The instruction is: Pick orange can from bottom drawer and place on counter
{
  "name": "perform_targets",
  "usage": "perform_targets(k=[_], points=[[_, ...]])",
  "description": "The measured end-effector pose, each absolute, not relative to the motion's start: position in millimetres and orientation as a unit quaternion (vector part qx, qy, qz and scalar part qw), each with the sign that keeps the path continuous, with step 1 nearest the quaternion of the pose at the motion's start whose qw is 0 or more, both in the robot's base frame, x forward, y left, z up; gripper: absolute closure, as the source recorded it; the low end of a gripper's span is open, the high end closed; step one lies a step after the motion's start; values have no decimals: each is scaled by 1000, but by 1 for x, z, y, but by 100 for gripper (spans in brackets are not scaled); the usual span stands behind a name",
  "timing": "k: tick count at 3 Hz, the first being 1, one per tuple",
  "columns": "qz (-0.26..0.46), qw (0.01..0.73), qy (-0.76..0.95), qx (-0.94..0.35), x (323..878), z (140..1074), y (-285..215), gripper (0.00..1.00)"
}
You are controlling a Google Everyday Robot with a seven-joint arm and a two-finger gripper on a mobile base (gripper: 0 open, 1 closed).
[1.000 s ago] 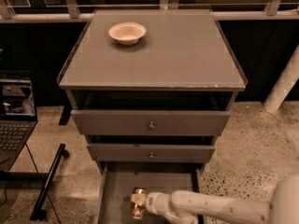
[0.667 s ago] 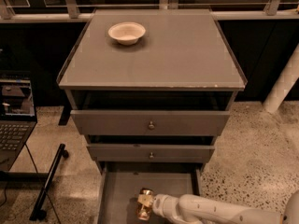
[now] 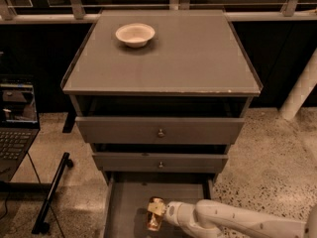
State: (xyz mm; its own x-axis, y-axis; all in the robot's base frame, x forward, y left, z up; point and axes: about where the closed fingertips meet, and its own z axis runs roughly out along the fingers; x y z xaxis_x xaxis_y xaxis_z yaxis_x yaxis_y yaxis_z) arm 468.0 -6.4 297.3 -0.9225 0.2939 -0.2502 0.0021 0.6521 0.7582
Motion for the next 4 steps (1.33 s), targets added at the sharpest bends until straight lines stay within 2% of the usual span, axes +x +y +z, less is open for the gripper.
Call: perform_targets(k=[3,4], points=[[415,290,862,4,465,493,-81,100],[415,290,862,4,465,493,-81,100]])
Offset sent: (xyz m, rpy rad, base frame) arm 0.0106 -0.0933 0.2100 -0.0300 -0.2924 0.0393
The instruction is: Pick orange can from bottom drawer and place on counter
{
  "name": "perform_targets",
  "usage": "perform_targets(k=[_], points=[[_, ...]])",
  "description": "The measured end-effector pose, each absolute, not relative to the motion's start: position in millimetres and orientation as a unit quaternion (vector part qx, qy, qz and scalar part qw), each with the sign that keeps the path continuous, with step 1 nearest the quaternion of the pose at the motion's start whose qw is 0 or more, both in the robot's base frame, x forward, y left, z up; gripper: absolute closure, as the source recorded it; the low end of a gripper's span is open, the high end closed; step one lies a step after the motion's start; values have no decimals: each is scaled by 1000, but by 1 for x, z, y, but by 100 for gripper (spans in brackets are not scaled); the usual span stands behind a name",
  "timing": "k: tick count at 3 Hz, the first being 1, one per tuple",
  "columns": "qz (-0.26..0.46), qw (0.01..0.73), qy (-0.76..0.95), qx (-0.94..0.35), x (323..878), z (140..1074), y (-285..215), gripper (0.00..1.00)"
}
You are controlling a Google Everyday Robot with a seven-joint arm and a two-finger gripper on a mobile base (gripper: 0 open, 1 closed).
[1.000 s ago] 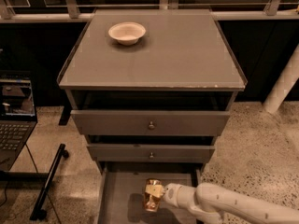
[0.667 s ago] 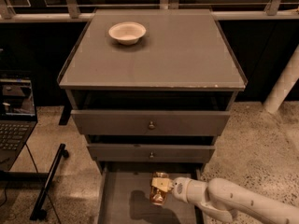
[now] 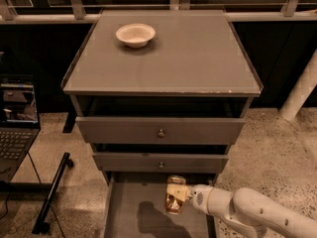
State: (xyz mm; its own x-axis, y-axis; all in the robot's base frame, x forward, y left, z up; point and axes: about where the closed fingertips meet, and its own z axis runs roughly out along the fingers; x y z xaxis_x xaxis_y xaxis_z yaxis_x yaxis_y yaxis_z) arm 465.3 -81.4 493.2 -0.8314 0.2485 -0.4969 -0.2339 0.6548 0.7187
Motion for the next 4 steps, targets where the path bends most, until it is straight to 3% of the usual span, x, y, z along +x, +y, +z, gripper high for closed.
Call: perform_targets(k=[2,4], points=[[419,309,853,-30,458,538,-71,100],[351,382,847,-118,473,679,-81,100]])
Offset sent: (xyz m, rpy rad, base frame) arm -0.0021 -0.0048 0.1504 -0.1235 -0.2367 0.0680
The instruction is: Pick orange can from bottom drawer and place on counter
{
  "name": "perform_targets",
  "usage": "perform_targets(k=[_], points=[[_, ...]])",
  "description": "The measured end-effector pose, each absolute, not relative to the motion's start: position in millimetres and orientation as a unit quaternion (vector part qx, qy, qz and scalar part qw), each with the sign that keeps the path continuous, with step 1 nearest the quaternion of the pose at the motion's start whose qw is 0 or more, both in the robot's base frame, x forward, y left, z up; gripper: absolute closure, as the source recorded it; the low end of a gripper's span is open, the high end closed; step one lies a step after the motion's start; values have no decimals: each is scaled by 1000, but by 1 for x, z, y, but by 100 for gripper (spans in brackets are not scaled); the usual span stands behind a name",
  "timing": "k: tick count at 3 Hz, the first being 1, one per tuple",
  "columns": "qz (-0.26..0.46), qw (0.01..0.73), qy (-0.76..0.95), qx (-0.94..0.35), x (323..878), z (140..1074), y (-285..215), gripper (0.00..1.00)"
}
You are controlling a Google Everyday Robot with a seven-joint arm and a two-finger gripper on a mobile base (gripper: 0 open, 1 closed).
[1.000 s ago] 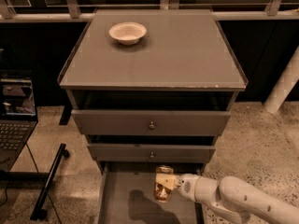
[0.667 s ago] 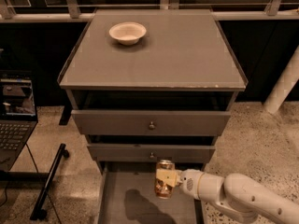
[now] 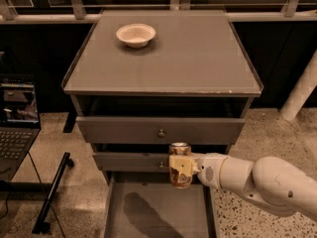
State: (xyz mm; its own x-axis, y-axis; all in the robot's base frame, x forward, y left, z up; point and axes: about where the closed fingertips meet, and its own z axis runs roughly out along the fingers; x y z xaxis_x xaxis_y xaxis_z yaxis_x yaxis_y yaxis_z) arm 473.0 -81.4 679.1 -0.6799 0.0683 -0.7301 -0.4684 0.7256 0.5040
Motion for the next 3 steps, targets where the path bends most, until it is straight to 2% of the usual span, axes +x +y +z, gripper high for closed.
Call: perform_targets(k=[2,3], points=[[345,398,840,-129,477,689,-84,100],[314,440,830,-138,491,734,-99,100]])
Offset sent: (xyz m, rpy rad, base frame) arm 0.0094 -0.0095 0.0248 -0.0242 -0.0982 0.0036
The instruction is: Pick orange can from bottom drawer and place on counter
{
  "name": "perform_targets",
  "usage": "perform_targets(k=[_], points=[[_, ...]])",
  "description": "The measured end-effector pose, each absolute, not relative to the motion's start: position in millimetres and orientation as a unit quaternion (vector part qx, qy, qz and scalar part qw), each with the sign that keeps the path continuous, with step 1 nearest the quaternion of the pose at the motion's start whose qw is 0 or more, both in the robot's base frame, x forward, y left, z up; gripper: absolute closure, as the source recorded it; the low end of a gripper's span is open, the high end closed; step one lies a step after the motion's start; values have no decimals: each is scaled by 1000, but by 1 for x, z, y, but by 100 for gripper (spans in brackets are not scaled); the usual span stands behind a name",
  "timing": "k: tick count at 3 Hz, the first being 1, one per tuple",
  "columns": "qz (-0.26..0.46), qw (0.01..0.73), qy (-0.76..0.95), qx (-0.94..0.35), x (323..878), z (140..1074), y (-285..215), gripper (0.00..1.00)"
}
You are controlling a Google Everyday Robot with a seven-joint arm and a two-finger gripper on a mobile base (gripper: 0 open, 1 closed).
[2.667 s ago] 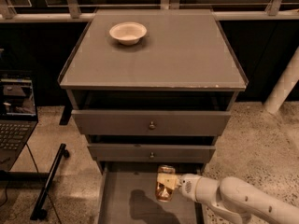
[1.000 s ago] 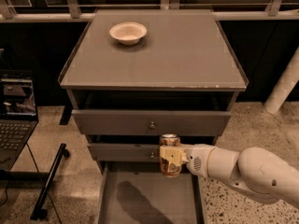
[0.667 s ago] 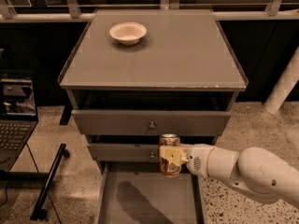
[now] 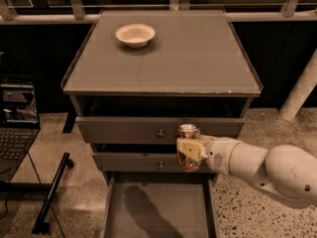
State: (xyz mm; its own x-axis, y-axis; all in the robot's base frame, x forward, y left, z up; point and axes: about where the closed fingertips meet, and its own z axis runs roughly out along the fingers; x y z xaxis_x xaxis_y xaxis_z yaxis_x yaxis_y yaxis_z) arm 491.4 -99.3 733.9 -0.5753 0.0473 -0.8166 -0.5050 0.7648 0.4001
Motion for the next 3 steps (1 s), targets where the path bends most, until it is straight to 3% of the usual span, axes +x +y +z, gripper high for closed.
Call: perform_targets(k=[3], points=[[195,505,825,-161,525,884,-114,100]])
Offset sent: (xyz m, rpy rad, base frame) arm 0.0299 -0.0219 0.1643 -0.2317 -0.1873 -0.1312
